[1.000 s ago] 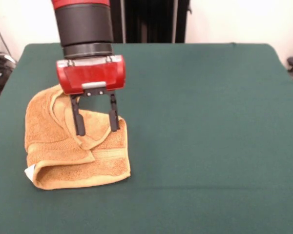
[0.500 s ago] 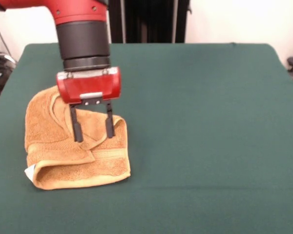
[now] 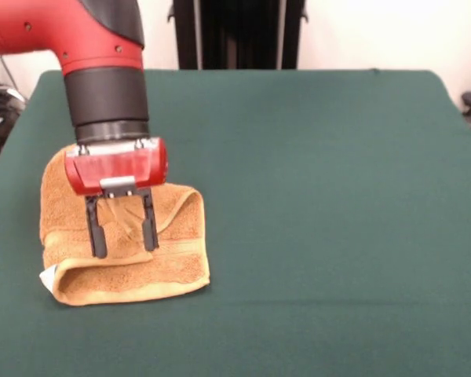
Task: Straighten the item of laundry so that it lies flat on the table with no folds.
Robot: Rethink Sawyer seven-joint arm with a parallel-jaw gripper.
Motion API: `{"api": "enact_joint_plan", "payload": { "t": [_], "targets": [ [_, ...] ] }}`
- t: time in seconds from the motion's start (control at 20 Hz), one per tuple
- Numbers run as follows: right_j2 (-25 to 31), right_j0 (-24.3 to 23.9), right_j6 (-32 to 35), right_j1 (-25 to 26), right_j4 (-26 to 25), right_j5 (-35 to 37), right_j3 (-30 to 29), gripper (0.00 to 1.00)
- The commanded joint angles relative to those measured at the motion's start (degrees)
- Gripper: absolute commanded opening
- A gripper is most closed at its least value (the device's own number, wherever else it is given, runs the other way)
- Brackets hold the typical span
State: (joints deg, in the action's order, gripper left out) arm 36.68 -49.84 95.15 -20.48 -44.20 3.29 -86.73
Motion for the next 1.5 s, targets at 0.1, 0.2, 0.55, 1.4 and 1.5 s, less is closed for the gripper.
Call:
{"api": "enact_joint_plan", "payload": {
  "t": [0.1, 0.2, 0.55, 1.4, 1.5],
  "targets": [
    [5.81, 6.35, 3.43, 5.21, -1.81, -4.60, 6.89, 1.00],
    [3.57, 8.96, 5.08, 4.97, -0.99, -6.26, 8.97, 1.00],
    [1.30, 14.27, 5.90, 7.13, 0.88, -7.08, 16.66, 1.00],
    [-4.63, 13.20, 1.29, -8.34, 13.52, 25.31, 9.77, 1.00],
    [-4.30, 12.33, -0.08, -10.52, 15.44, 29.91, 8.60, 1.00]
  ]
}}
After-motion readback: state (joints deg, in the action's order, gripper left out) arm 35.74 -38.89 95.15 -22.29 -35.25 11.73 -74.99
